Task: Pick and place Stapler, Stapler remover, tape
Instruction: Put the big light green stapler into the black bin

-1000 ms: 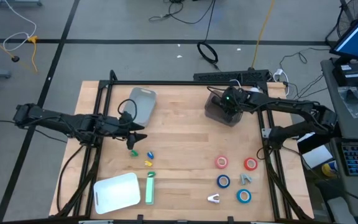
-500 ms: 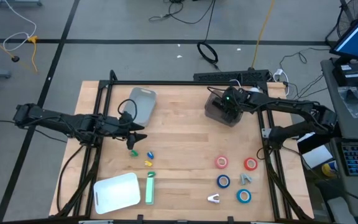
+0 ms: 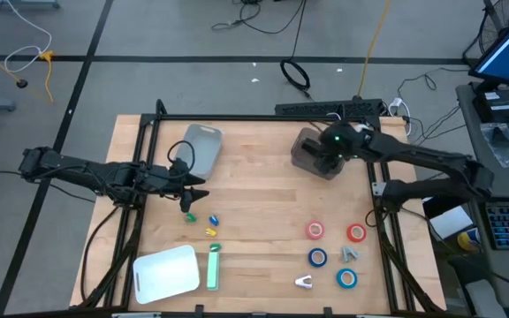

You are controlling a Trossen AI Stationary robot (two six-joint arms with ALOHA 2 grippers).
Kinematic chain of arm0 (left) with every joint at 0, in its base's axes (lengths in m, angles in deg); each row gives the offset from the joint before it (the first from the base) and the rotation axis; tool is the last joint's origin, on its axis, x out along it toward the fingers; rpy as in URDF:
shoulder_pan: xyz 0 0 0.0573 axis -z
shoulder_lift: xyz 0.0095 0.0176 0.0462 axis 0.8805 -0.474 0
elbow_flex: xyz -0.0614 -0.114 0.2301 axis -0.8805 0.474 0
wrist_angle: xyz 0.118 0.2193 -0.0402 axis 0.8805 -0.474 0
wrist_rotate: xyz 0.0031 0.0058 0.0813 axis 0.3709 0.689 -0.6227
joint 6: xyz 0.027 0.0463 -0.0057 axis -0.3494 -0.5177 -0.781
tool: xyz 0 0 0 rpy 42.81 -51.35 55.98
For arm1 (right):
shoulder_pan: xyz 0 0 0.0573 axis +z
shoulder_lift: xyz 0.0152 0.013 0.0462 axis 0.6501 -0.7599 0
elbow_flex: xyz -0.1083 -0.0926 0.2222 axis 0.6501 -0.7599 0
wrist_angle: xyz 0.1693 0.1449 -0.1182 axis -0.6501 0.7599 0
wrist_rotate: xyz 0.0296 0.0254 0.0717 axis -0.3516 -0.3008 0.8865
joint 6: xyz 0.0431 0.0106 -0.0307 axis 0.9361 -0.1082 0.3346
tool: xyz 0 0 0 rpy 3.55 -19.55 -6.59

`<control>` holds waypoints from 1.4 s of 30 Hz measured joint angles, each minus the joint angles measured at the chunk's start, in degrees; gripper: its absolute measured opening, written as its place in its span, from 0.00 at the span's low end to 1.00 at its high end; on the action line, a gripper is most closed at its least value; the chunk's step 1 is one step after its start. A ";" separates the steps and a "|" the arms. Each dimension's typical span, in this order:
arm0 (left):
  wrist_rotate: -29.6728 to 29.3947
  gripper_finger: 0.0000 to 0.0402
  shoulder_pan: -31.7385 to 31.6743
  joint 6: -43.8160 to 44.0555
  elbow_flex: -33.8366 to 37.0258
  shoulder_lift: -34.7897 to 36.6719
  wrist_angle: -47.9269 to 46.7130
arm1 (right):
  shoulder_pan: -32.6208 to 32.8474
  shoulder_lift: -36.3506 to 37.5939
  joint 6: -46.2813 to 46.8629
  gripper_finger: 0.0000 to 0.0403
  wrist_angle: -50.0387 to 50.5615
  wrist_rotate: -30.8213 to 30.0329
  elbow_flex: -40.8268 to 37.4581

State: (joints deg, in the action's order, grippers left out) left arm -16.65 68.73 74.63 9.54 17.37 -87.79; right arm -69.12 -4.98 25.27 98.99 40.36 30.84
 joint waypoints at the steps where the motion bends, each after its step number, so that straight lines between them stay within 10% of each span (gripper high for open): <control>1: 0.00 0.67 0.00 0.00 0.00 0.00 0.10 | 0.63 1.91 1.51 0.34 -0.38 0.99 0.00; 21: 15.28 0.67 4.16 5.23 -7.23 -8.34 9.73 | 12.21 29.50 13.79 0.28 -2.37 3.38 -1.62; 34: 12.85 0.67 13.60 18.37 -34.03 -28.46 -31.42 | 12.72 42.06 15.48 0.28 -9.75 3.60 -14.67; 42: 12.97 0.67 17.67 37.56 -41.12 -36.02 -39.57 | 12.72 47.62 14.84 0.28 -9.84 3.54 -18.80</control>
State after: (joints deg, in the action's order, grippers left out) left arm -3.68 86.40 112.19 -31.57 -18.65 -127.37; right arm -56.41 42.63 40.11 89.15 43.90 12.04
